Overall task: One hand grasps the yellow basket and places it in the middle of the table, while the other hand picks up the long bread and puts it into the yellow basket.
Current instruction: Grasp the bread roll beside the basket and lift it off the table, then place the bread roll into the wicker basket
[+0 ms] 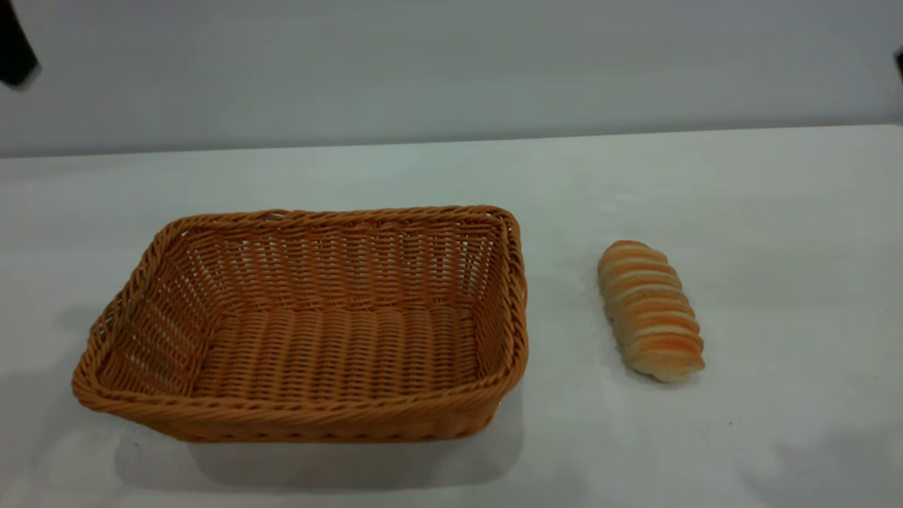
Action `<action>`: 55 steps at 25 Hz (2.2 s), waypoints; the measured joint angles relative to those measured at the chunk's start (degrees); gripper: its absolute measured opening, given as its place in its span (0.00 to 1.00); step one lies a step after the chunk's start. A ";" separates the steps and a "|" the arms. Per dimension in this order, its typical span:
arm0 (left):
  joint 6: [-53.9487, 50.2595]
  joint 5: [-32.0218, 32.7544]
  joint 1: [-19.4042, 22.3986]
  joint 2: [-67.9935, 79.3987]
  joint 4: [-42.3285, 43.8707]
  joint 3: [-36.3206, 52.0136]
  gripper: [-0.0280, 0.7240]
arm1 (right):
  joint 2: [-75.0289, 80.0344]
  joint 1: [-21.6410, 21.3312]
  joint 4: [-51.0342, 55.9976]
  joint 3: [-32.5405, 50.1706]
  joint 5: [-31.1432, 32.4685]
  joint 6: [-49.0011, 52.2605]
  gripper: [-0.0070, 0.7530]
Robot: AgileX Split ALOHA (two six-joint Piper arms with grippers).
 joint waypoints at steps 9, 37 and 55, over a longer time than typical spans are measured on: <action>0.00 1.58 0.00 -12.55 0.00 0.10 0.66 | 20.07 2.97 0.62 -8.60 -9.14 -1.99 0.50; 0.11 4.73 0.00 -15.18 0.00 0.29 0.66 | 63.24 15.70 4.82 -22.77 -32.30 -4.82 0.32; 0.06 4.79 0.00 -15.18 0.05 0.29 0.66 | 44.08 15.60 0.71 -22.82 -23.87 -4.82 0.03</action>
